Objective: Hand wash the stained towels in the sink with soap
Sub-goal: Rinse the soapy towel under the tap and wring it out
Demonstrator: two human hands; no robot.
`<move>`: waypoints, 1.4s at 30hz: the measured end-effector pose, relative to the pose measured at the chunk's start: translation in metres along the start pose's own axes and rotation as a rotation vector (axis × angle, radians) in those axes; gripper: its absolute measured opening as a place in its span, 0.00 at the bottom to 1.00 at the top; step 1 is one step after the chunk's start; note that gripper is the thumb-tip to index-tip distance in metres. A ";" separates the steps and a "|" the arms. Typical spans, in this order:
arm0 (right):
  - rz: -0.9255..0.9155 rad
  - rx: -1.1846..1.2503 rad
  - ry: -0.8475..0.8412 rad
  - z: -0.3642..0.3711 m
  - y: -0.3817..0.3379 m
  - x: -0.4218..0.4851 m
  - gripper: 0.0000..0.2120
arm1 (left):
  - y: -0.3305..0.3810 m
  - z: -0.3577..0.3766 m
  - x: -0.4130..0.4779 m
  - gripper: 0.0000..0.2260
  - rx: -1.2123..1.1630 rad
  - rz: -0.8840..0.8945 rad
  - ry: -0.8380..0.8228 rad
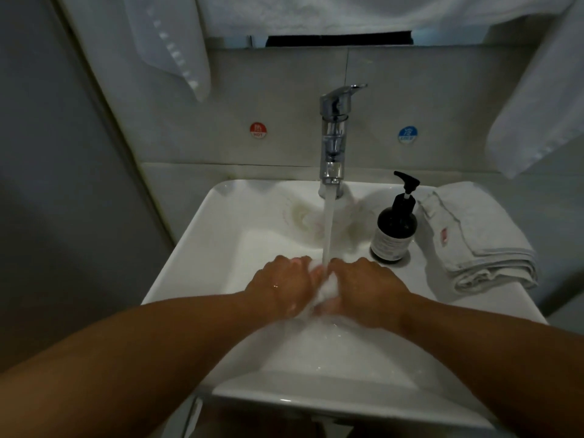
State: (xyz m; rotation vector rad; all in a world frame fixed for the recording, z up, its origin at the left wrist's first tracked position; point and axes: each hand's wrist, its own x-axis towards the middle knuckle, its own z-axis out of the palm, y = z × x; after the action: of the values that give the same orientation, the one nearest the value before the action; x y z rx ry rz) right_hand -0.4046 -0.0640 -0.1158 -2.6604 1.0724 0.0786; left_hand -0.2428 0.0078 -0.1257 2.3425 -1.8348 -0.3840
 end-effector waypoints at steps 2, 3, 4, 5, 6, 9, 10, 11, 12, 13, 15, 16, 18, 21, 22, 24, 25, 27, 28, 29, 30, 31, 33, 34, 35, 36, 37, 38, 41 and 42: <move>0.004 0.103 -0.048 -0.005 0.000 0.001 0.44 | 0.000 -0.003 0.001 0.34 0.004 -0.063 -0.006; 0.008 0.198 -0.109 -0.010 0.001 0.001 0.44 | 0.002 -0.008 0.001 0.31 0.016 -0.066 -0.071; 0.026 0.325 -0.187 -0.015 0.002 0.000 0.43 | 0.004 -0.015 -0.001 0.28 0.001 -0.075 -0.172; 0.047 0.446 -0.272 -0.021 0.004 -0.001 0.39 | 0.007 -0.025 -0.006 0.26 -0.071 -0.115 -0.304; 0.071 0.533 -0.340 -0.027 0.004 -0.004 0.35 | 0.008 -0.035 -0.008 0.23 -0.159 -0.169 -0.429; 0.100 0.379 -0.256 -0.022 0.002 -0.007 0.34 | 0.002 -0.044 -0.011 0.23 -0.309 -0.255 -0.413; 0.058 0.273 -0.154 -0.016 0.001 -0.008 0.35 | -0.004 -0.042 -0.013 0.26 -0.304 -0.225 -0.299; -0.018 0.249 -0.085 -0.007 0.003 -0.009 0.36 | -0.007 -0.037 -0.018 0.27 -0.279 -0.139 -0.214; -0.096 0.304 -0.074 0.000 0.007 -0.011 0.36 | -0.007 -0.034 -0.023 0.28 -0.232 -0.034 -0.194; -0.155 0.367 -0.129 0.002 0.010 -0.013 0.35 | -0.007 -0.028 -0.029 0.28 -0.170 0.072 -0.213; -0.202 0.308 -0.238 0.002 0.010 -0.016 0.45 | -0.005 -0.018 -0.040 0.27 -0.089 0.171 -0.238; -0.190 0.206 -0.245 0.003 0.009 -0.017 0.52 | -0.004 -0.014 -0.039 0.27 -0.061 0.166 -0.223; -0.140 0.113 -0.165 0.011 0.003 -0.015 0.59 | -0.002 -0.007 -0.032 0.25 0.037 0.157 -0.162; -0.074 0.151 -0.067 0.019 -0.003 -0.003 0.51 | -0.003 0.004 -0.026 0.26 0.147 0.258 -0.048; -0.069 0.148 -0.059 0.019 -0.002 0.001 0.47 | -0.006 0.005 -0.020 0.25 0.128 0.240 -0.041; -0.052 0.140 -0.036 0.015 -0.001 0.003 0.43 | -0.007 0.000 -0.011 0.18 0.040 0.118 -0.024; -0.041 0.125 -0.031 0.013 0.000 0.004 0.42 | -0.008 0.000 -0.005 0.18 0.012 0.067 -0.025; -0.023 0.094 -0.023 0.007 -0.002 0.003 0.42 | -0.008 0.001 0.002 0.22 0.022 0.033 0.006; -0.016 0.100 -0.013 0.004 -0.002 0.003 0.41 | -0.007 0.001 0.004 0.25 0.046 0.031 0.031; -0.012 0.127 -0.012 0.002 0.000 0.002 0.41 | -0.007 0.003 0.004 0.29 0.030 0.014 0.057; -0.021 0.175 -0.021 -0.001 0.002 -0.001 0.41 | -0.006 0.002 0.003 0.34 -0.020 -0.010 0.049; -0.030 0.243 -0.054 -0.001 0.005 -0.003 0.41 | -0.006 0.000 0.002 0.40 -0.086 -0.032 -0.004; -0.018 0.422 -0.152 -0.001 0.008 -0.008 0.36 | -0.005 -0.008 -0.003 0.48 -0.254 -0.097 -0.210; 0.017 0.505 -0.188 -0.002 0.009 -0.010 0.35 | -0.003 -0.015 -0.007 0.49 -0.303 -0.141 -0.293; 0.064 0.556 -0.211 -0.005 0.010 -0.012 0.35 | -0.004 -0.022 -0.010 0.48 -0.302 -0.154 -0.323; 0.098 0.570 -0.228 -0.010 0.010 -0.014 0.35 | -0.006 -0.025 -0.012 0.45 -0.264 -0.131 -0.322; 0.093 0.564 -0.252 -0.015 0.010 -0.017 0.36 | -0.009 -0.026 -0.016 0.40 -0.219 -0.083 -0.292; 0.038 0.533 -0.275 -0.019 0.012 -0.020 0.38 | -0.013 -0.026 -0.021 0.36 -0.202 -0.015 -0.254; -0.157 0.219 -0.308 -0.013 0.013 -0.033 0.57 | -0.020 -0.017 -0.042 0.36 -0.177 0.125 -0.284; -0.151 0.165 -0.309 -0.008 0.007 -0.037 0.61 | -0.019 -0.012 -0.047 0.37 -0.126 0.142 -0.294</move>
State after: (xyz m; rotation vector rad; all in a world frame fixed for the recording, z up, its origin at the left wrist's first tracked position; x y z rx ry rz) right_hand -0.4369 -0.0462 -0.1040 -2.4679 0.7447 0.3433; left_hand -0.2320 0.0575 -0.1144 2.1499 -2.0183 -0.8368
